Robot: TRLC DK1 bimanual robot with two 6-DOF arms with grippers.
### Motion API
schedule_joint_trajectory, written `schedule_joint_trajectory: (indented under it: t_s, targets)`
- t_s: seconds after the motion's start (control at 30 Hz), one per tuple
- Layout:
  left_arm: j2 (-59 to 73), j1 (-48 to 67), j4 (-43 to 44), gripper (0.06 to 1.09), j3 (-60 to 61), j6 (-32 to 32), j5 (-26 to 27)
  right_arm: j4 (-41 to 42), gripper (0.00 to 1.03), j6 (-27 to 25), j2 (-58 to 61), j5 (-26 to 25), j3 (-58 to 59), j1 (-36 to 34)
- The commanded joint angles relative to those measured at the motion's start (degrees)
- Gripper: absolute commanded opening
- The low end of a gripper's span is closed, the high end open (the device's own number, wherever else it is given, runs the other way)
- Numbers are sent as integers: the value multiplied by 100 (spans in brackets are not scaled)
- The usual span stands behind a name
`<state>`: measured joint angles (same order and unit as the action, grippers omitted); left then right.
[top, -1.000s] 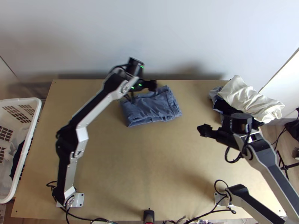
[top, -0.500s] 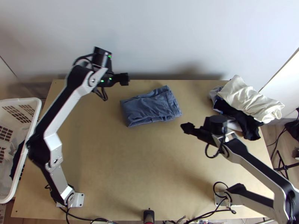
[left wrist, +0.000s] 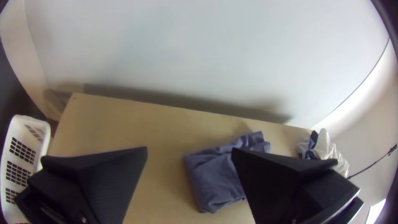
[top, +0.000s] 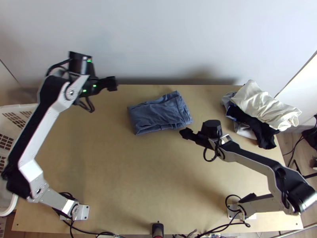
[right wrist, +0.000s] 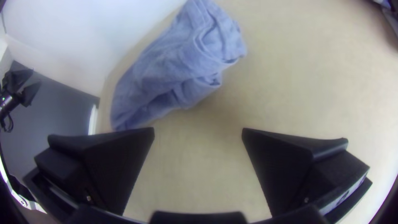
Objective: Fold the t-shirt
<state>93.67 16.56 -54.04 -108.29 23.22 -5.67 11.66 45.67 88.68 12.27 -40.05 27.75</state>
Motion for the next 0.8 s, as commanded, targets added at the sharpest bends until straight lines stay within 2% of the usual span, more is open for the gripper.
schedule_joint_trajectory:
  t_s: [0.0, 0.57, 0.77]
  targets:
    - [-622, -364, 78, 104, 581, 7, -13, 513, 98, 205, 747, -6, -424, 73]
    - [-1167, -742, 236, 104, 1003, -37, -13, 513, 98, 478, 1784, -50, -1708, 73]
    - [-1202, -917, 280, 104, 1012, -72, -13, 442, 98, 469, 2355, -50, -2578, -112]
